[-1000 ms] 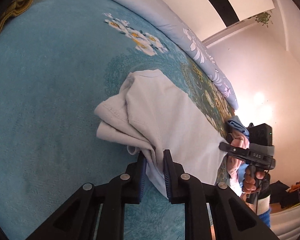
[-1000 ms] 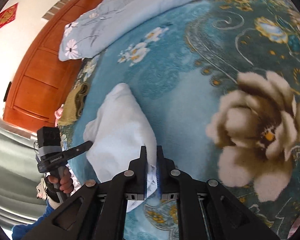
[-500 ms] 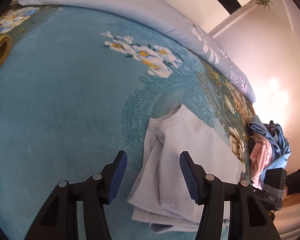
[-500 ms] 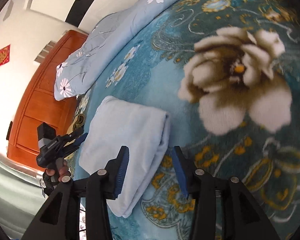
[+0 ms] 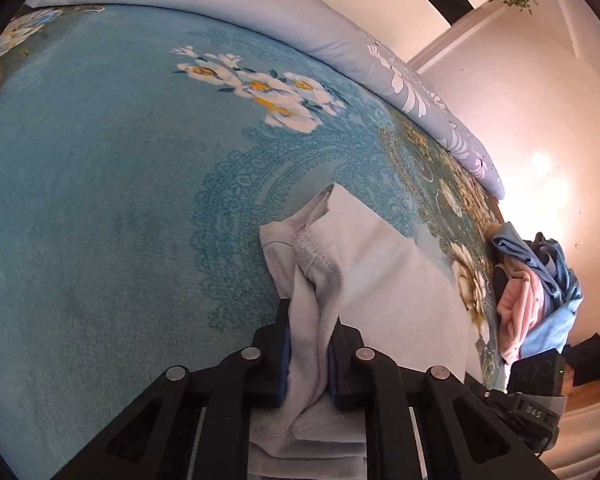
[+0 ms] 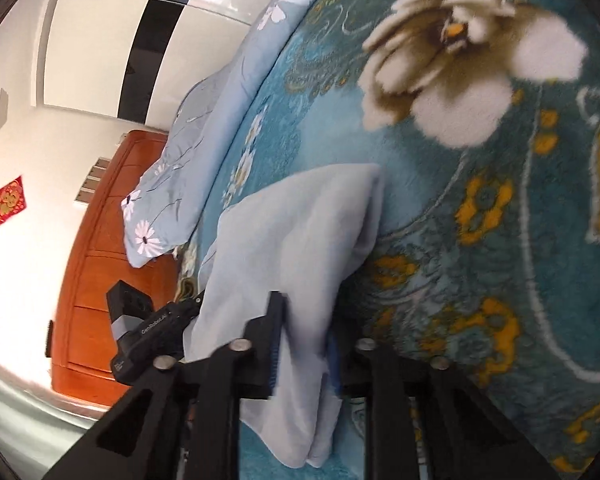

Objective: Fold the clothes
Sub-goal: 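Grasp the folded shirt bundle with both grippers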

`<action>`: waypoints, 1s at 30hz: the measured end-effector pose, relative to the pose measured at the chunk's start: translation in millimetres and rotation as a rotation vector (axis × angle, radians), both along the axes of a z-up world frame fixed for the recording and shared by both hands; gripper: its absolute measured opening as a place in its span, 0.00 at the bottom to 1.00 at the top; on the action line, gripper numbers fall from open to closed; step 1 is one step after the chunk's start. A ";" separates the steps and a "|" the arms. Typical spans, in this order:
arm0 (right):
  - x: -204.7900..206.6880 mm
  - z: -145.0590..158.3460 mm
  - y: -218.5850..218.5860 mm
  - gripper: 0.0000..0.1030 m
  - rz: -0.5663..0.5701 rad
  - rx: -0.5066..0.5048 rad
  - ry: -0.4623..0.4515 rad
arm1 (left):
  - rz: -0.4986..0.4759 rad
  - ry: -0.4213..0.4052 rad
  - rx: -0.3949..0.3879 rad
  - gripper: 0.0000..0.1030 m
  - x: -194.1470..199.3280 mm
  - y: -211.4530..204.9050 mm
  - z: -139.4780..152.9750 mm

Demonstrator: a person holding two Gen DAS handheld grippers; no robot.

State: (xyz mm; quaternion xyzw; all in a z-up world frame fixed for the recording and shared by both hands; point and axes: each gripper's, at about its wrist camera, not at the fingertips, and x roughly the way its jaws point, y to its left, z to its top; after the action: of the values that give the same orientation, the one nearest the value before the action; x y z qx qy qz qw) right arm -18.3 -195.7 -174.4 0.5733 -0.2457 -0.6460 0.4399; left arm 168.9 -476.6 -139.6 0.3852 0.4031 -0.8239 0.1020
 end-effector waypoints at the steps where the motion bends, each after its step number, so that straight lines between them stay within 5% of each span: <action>1: 0.7 -0.4 -2.5 0.10 0.001 -0.011 -0.010 | 0.015 0.013 -0.003 0.13 9.6 0.4 5.2; 11: 43.5 91.7 -50.2 0.08 0.318 -0.144 0.158 | 0.161 0.090 -0.102 0.12 127.9 -3.6 55.8; 15: 66.4 106.2 -80.7 0.08 0.445 -0.211 0.151 | 0.219 0.121 -0.141 0.12 175.2 -5.3 76.0; 18: 75.1 96.1 -98.1 0.08 0.494 -0.179 0.180 | 0.259 0.126 -0.154 0.13 204.6 -7.7 79.8; 24: 62.6 27.7 -105.6 0.04 0.473 -0.024 0.104 | 0.307 0.021 -0.024 0.13 216.8 -19.8 -0.1; 30: 59.6 23.8 -86.1 0.07 0.469 -0.023 0.148 | 0.375 0.089 0.068 0.30 247.9 -24.1 -10.3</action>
State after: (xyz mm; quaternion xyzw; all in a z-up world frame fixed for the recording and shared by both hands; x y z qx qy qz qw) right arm 41.3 -281.8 -150.6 0.5607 -0.0801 -0.5637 0.6012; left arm 416.8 -500.8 -149.9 0.2696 0.4993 -0.7928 0.2225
